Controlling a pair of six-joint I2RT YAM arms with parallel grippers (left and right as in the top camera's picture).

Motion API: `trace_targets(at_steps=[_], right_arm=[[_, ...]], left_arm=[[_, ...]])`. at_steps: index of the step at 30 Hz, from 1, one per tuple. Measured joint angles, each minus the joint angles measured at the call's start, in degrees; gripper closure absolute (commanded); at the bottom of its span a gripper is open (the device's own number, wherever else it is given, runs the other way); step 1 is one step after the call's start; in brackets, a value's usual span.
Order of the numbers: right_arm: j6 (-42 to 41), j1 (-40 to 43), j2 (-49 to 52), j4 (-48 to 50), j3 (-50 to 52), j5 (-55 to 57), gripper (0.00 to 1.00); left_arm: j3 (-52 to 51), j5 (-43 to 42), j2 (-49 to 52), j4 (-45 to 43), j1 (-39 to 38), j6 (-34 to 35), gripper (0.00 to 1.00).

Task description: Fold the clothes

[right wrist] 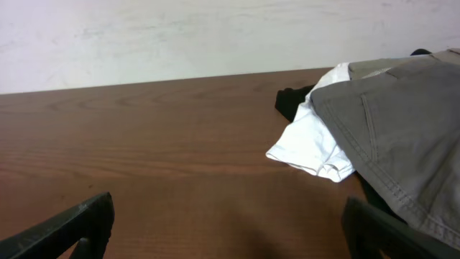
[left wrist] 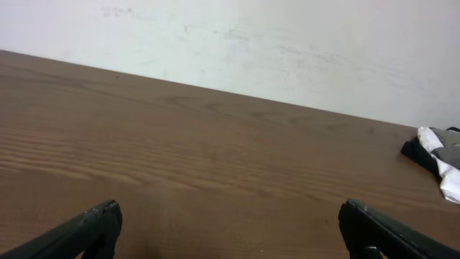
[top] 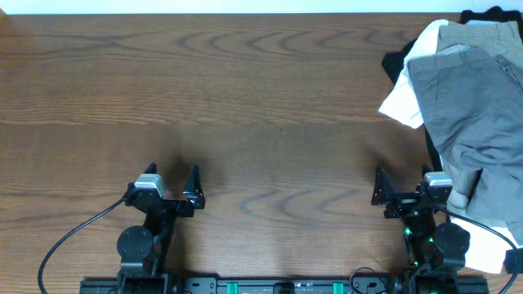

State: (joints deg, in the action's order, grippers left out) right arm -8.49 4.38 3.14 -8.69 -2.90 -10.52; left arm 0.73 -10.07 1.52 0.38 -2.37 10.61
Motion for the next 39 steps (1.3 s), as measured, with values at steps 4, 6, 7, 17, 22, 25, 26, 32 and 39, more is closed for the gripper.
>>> trace_targets(at_steps=[4,6,7,17,22,25,26,32,39], right_arm=[[0.0,0.0,0.0,0.0,0.0,0.0,0.01],[0.0,0.0,0.0,0.0,0.0,0.0,0.01],[0.0,0.0,0.0,0.0,0.0,0.0,0.01],[0.0,0.0,0.0,-0.02,0.0,0.0,0.01],[0.0,0.0,0.0,-0.02,0.0,0.0,0.01],[0.0,0.0,0.0,-0.02,0.0,0.0,0.01],[0.0,0.0,0.0,-0.02,0.0,0.0,0.01],[0.0,0.0,0.0,-0.02,0.0,0.0,0.01],[0.0,0.0,0.0,1.01,0.02,0.0,0.01]], left_arm=[[0.0,0.0,0.0,0.0,0.0,0.0,0.02],[0.0,0.0,0.0,0.0,0.0,0.0,0.02],[0.0,0.0,0.0,0.0,0.0,0.0,0.02],[0.0,0.0,0.0,0.0,0.0,0.0,0.02],[0.0,0.0,0.0,-0.02,0.0,0.0,0.02],[0.0,0.0,0.0,0.0,0.0,0.0,0.02],[0.0,0.0,0.0,0.0,0.0,0.0,0.02],[0.0,0.0,0.0,-0.02,0.0,0.0,0.02],[0.04,0.66,0.0,0.09,0.0,0.0,0.02]])
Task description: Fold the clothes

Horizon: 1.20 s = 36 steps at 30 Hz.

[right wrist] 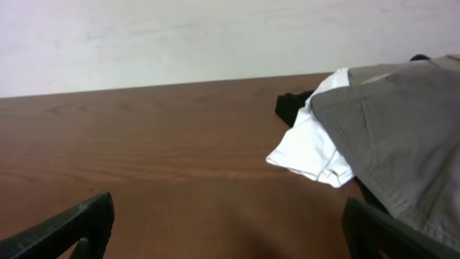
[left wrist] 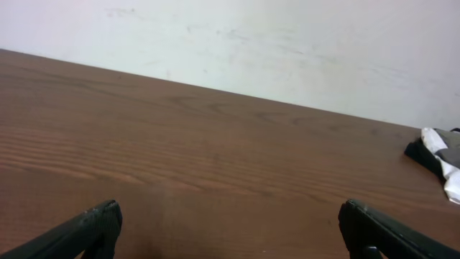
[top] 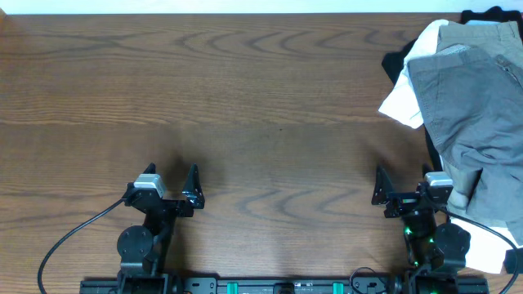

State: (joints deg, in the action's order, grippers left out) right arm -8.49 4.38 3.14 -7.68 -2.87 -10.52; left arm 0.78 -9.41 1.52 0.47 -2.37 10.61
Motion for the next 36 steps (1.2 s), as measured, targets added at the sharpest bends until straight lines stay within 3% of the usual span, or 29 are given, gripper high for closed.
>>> trace_targets(at_steps=[30,36], right_arm=[[0.33,0.0,0.0,1.42,0.0,0.0,0.01],[0.96,0.0,0.61,2.71,-0.24,-0.02,0.01]], left_arm=[[0.2,-1.18,0.0,0.22,0.0,0.37,0.02],[2.69,-4.83,2.38,5.55,0.0,1.64,0.02]])
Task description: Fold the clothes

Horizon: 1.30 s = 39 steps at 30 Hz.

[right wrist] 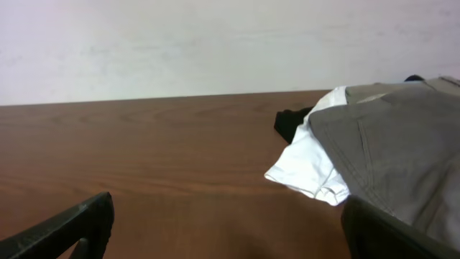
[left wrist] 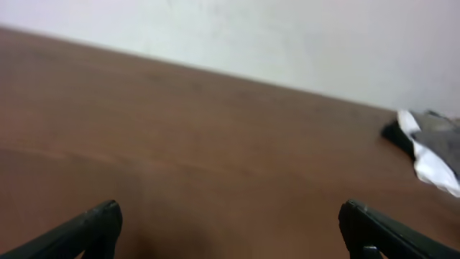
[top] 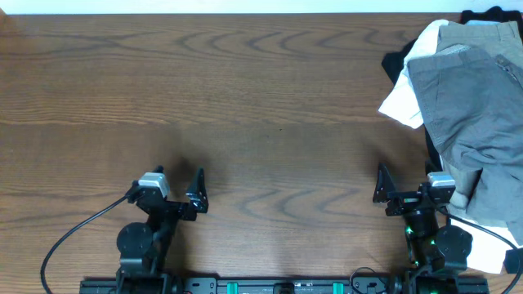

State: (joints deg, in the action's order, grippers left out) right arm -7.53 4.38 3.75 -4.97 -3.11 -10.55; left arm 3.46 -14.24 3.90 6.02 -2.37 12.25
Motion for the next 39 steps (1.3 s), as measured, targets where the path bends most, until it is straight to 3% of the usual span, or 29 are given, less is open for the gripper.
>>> trace_targets(at_steps=[6,13,28,32,39], right_arm=[[0.35,0.0,6.88,-1.4,-5.27,-0.35,0.01],[1.14,0.0,20.63,-5.01,-17.14,-2.19,0.01],[7.37,0.0,52.52,-27.47,-48.48,-4.09,0.01],[7.89,0.0,59.08,-30.64,-52.06,-4.07,0.01],[8.09,0.0,67.28,-32.94,-53.2,-4.07,0.01]], left_arm=[[3.98,-1.2,8.41,3.19,0.0,0.46,0.02],[15.87,-1.92,21.81,4.55,0.0,0.94,0.02],[44.87,-1.97,52.72,29.57,0.0,1.01,0.02],[48.74,-2.01,59.06,34.05,0.0,0.98,0.02],[49.51,-2.4,66.51,33.03,0.0,2.19,0.02]])
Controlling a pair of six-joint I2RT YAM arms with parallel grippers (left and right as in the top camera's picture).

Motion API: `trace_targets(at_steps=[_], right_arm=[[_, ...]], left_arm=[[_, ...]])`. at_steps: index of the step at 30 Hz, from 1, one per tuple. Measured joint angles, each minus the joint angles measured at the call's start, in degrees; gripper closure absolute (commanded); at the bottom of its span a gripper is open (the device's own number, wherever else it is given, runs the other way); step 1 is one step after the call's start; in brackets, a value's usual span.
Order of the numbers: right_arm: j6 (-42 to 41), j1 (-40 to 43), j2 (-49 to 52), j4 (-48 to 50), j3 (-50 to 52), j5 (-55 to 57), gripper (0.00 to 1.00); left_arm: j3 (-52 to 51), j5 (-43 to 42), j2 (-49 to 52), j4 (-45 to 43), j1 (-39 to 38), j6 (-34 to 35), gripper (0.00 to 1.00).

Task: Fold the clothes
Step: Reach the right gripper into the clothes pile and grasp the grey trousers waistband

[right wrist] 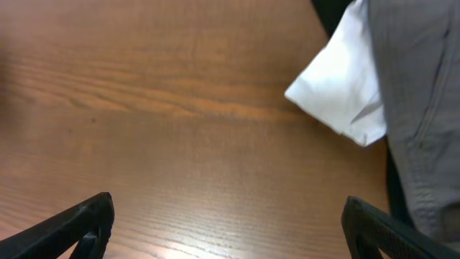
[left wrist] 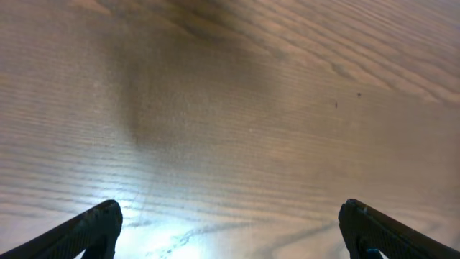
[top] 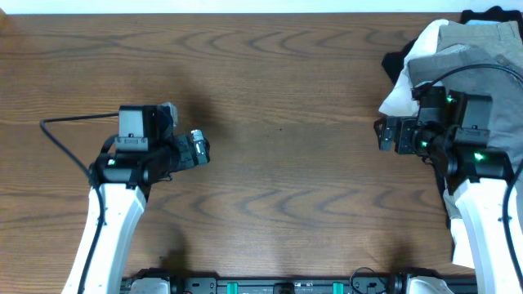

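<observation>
The clothes lie heaped at the table's far right: grey trousers (top: pixel 482 65) on top, a white garment (top: pixel 398 98) poking out to the left, and a black one (top: pixel 395 64) beneath. My right gripper (top: pixel 384 135) hovers open just left of the pile, below the white corner. In the right wrist view the open right gripper (right wrist: pixel 228 234) looks down on wood, with the white garment (right wrist: pixel 345 93) and the trousers (right wrist: pixel 424 108) ahead on the right. My left gripper (top: pixel 200 151) hangs open over bare wood at left of centre, nothing between the fingers of the left gripper (left wrist: pixel 230 234).
The brown wooden table (top: pixel 278 82) stretches bare between the two arms. A black cable (top: pixel 65 122) loops from the left arm. The pile reaches the table's right edge and runs down behind the right arm.
Both arms have left the near edge and now stand raised over the table. The left gripper is at left of centre, the right beside the pile. Both wrist cameras now look down.
Both grippers rested open at the table's near edge, facing the back wall, over the first two moments. Then the left wrist had turned slightly toward the pile. Now both arms are lifted out over the table, still open; the clothes have not moved.
</observation>
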State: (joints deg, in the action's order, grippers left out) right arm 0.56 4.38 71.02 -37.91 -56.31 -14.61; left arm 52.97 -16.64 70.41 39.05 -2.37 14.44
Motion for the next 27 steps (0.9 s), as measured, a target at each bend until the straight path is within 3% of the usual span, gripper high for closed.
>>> trace_targets(at_steps=[9,16,22,27], right_arm=[[1.62,0.0,2.1,-0.24,0.0,-2.97,0.01],[1.84,0.0,2.25,3.69,-0.98,-2.43,0.01],[1.86,0.63,6.75,4.2,-11.93,2.78,0.01],[2.23,2.34,16.15,3.69,-24.98,7.23,0.01]], left_arm=[[0.04,-1.68,9.55,-0.9,0.0,7.72,0.02],[0.74,-11.52,11.04,-4.9,-0.04,3.41,0.07],[6.78,-13.07,11.04,0.13,-0.42,2.05,0.07],[11.72,-10.29,11.04,1.84,-3.13,1.95,0.07]])
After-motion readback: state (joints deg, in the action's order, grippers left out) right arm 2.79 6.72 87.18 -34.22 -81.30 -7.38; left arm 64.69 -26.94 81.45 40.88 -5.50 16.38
